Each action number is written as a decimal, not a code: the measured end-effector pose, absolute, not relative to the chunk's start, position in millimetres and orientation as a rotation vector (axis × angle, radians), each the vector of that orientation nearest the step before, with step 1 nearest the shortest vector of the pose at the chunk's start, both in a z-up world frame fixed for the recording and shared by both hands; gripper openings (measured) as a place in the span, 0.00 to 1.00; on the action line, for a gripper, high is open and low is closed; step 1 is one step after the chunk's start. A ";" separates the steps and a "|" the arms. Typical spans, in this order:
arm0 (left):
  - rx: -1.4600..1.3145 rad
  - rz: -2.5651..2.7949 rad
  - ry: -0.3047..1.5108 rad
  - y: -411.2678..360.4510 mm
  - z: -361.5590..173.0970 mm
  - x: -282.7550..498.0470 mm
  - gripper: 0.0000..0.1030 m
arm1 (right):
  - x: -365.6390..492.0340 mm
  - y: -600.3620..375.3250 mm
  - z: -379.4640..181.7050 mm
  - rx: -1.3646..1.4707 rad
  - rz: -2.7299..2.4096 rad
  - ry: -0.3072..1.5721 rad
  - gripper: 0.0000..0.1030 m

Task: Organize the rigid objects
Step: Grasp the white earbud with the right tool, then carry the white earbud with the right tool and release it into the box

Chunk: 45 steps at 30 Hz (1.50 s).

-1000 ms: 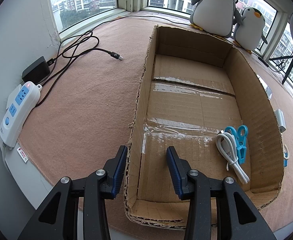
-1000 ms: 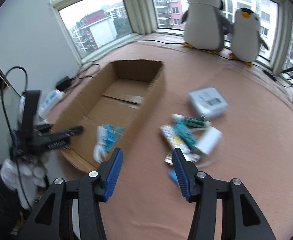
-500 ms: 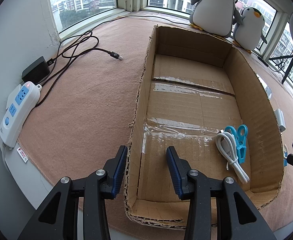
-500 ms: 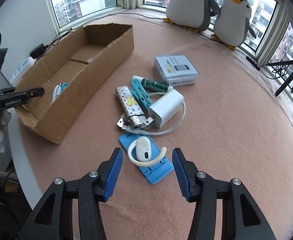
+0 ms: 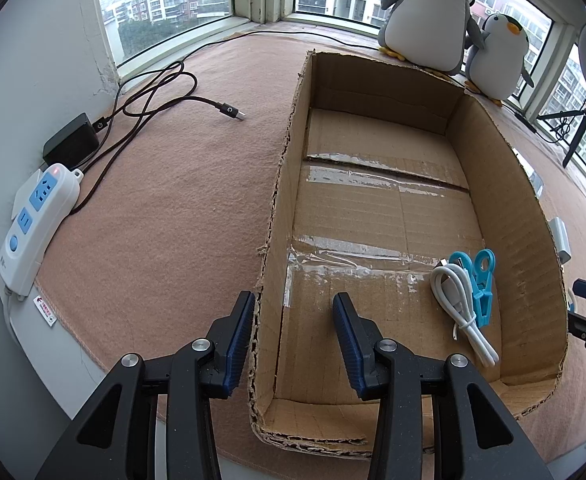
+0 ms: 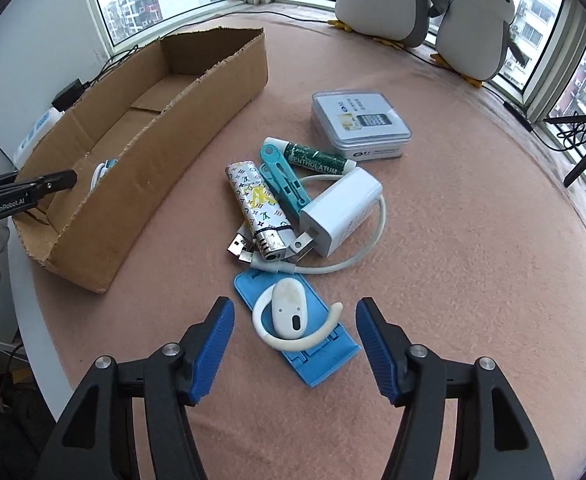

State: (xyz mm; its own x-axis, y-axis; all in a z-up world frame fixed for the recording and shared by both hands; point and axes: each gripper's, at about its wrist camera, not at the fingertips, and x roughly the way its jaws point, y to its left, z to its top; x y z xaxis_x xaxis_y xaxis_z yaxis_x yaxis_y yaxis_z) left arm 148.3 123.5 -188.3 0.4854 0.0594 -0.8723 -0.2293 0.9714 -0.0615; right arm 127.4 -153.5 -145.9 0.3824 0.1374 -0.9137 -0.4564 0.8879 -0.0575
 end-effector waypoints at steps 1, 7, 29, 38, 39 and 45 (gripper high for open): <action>-0.178 0.176 1.051 123.2 -188.2 148.6 0.42 | 127.4 -153.3 -146.8 -0.325 0.385 1.121 0.57; -0.179 0.177 1.051 123.4 -188.1 148.7 0.42 | 128.5 -154.3 -150.5 -0.323 0.380 1.130 0.51; -0.178 0.176 1.051 123.3 -188.3 148.4 0.42 | 119.5 -152.5 -142.4 -0.304 0.407 1.108 0.38; -0.179 0.176 1.051 123.5 -188.3 148.4 0.42 | 110.5 -144.2 -112.4 -0.265 0.438 1.041 0.38; -0.179 0.176 1.051 123.4 -188.3 148.5 0.42 | 109.8 -141.8 -109.3 -0.260 0.445 1.033 0.38; -0.181 0.175 1.050 123.2 -188.3 148.6 0.42 | 105.1 -109.8 -83.2 -0.241 0.526 0.960 0.38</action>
State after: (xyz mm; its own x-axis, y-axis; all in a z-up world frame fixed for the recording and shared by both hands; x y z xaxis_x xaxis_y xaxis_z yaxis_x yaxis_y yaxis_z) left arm 148.6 123.2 -188.3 0.4860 0.0571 -0.8721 -0.2294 0.9712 -0.0643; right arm 105.1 -109.8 -83.2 0.4611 0.3184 -0.8283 -0.5266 0.8494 0.0334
